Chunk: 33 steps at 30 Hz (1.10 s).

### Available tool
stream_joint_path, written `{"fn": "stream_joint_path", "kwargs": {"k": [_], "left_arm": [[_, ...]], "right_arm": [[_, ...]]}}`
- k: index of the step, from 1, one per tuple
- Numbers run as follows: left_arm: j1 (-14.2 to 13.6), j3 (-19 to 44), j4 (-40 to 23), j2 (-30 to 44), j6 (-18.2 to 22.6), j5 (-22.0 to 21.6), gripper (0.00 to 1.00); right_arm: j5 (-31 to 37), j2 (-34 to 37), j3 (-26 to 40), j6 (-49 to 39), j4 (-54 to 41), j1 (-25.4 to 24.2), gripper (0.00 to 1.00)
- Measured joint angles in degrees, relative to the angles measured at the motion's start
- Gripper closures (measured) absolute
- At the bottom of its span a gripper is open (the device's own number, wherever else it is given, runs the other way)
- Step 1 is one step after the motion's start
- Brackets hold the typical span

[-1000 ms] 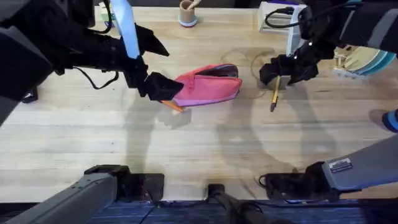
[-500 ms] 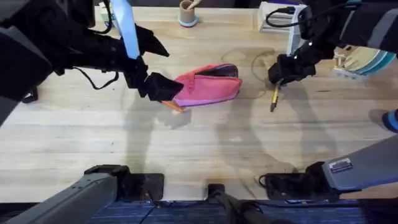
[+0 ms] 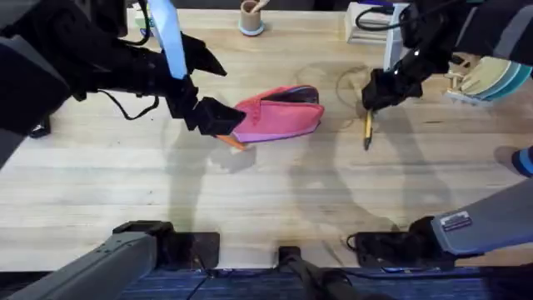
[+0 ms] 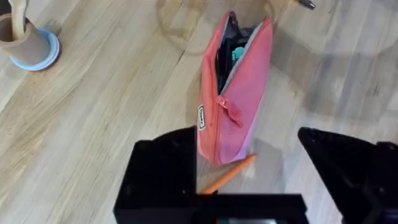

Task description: Unzip the bag, pick up the pens from the table one at a time and place them inside, then zip the bag closed.

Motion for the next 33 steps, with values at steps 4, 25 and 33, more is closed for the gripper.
{"fn": "stream_joint_path", "kwargs": {"k": [4,25,33], "left_arm": [[0.0,0.0,0.0,0.0,0.0,0.0,0.008],[0.0,0.0,0.0,0.0,0.0,-0.2,0.008],[0.0,0.0,0.0,0.0,0.0,-0.2,0.008]], "right_arm": [[-0.1,-0.9,1.8,-0.9,0.1,0.1,0.97],[-12.8,-10.8,2.8,-24.2,0.6,5.0,0.969],[-13.0,-10.8,2.8,-36.6,0.6,13.2,0.969]]}}
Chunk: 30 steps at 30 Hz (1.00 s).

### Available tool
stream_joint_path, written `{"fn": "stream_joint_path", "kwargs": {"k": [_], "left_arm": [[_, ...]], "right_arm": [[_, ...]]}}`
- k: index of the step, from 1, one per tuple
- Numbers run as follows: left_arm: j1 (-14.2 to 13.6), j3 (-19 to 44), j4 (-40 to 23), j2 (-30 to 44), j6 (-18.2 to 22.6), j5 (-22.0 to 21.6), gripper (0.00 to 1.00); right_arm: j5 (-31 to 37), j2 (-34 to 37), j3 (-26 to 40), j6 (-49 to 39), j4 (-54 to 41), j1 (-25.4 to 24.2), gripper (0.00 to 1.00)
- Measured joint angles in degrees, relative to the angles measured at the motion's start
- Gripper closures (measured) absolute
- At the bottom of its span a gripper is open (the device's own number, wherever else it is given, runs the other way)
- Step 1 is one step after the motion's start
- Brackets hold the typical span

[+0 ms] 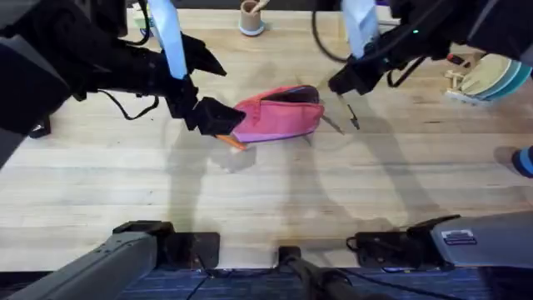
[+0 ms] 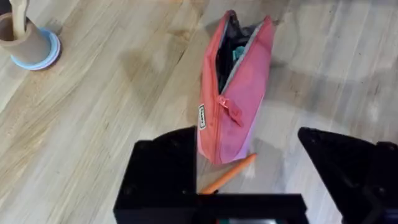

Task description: Unzip the bag, pick up the pens from the table one at a time and place them inside, then zip the bag closed.

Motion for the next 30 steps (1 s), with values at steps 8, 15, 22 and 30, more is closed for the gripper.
{"fn": "stream_joint_path", "kwargs": {"k": [8,15,22,30], "left_arm": [[0.0,0.0,0.0,0.0,0.0,0.0,0.007],[0.0,0.0,0.0,0.0,0.0,0.0,0.007],[0.0,0.0,0.0,0.0,0.0,0.0,0.007],[0.0,0.0,0.0,0.0,0.0,-1.3,0.008]], "right_arm": [[0.0,0.0,0.0,-11.2,0.0,5.0,0.969],[0.0,0.0,0.0,-19.9,0.7,8.2,0.969],[0.0,0.0,0.0,-23.4,5.6,11.9,0.969],[0.0,0.0,0.0,-25.8,6.0,16.5,0.969]]}}
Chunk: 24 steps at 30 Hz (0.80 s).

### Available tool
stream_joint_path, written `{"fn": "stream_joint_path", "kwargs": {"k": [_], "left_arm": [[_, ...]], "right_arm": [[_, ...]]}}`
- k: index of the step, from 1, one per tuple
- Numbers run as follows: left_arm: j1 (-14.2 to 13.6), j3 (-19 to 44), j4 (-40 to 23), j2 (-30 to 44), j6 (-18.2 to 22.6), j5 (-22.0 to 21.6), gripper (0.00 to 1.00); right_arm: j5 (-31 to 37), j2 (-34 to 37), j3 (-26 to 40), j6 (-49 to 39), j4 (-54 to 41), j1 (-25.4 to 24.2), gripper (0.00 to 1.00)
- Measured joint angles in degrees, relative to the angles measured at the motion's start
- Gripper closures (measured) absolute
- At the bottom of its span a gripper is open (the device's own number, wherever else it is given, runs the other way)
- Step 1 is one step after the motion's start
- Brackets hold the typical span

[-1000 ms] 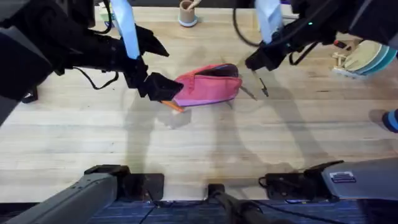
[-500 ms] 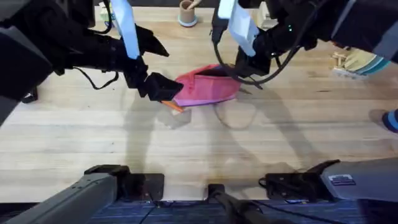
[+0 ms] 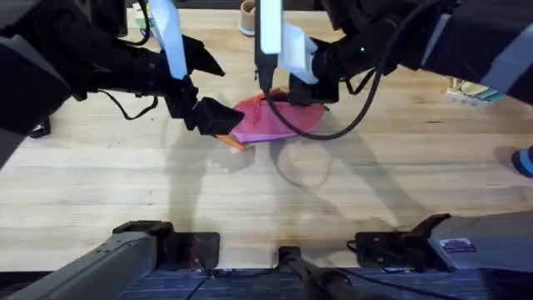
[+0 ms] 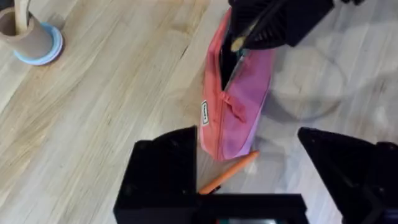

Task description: Unzip the bag, pick up the pens from the table one at a time and place them inside, then zip the bag closed.

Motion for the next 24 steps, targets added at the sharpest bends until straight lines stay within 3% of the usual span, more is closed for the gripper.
{"fn": "stream_joint_path", "kwargs": {"k": [7,17,24], "left_arm": [[2.0,0.0,-0.7,0.0,0.0,-1.6,0.008],[10.7,0.0,-3.7,0.0,0.0,-1.9,0.008],[12.0,0.0,-3.7,0.0,0.0,-2.6,0.008]], "right_arm": [[0.0,0.0,0.0,-0.5,1.0,2.8,0.969],[0.0,0.0,0.0,-0.6,3.9,6.0,0.969],[0.0,0.5,0.0,-0.6,1.9,4.3,0.968]]}}
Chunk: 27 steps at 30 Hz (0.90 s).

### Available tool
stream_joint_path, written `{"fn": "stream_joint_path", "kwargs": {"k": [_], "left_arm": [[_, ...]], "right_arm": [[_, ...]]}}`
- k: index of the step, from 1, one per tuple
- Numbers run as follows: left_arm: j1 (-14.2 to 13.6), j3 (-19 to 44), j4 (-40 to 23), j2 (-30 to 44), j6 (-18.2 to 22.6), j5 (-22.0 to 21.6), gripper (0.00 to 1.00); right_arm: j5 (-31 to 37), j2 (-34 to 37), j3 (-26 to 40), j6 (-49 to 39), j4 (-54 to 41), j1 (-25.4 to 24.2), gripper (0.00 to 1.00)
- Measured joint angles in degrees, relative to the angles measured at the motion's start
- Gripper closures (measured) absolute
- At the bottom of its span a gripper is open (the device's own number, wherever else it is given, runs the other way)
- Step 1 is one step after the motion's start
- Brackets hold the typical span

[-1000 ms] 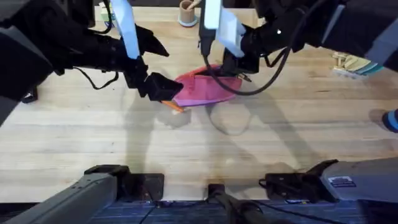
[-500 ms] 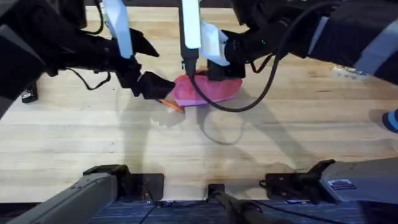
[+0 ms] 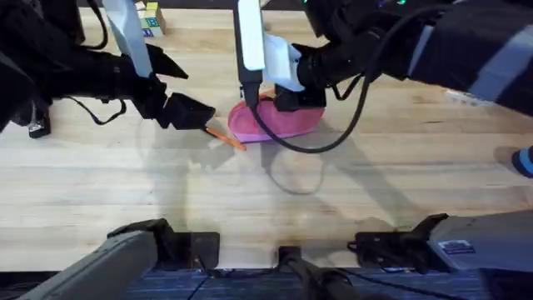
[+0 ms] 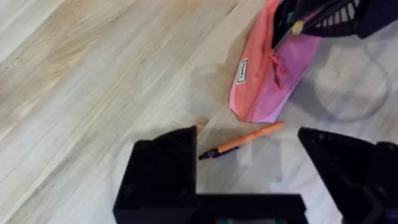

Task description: Unzip the bag, pick up the pens from the table one at a time and place them inside, then zip the bag closed.

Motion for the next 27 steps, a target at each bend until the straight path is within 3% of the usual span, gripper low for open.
{"fn": "stream_joint_path", "kwargs": {"k": [15,27], "left_arm": [[0.0,0.0,0.0,0.0,0.0,-0.6,0.007],[0.0,0.0,0.0,0.0,0.0,-0.6,0.008]], "right_arm": [[0.0,7.1,0.1,0.0,2.6,-1.3,0.968],[0.5,7.5,0.1,0.0,5.2,1.6,0.968]]}}
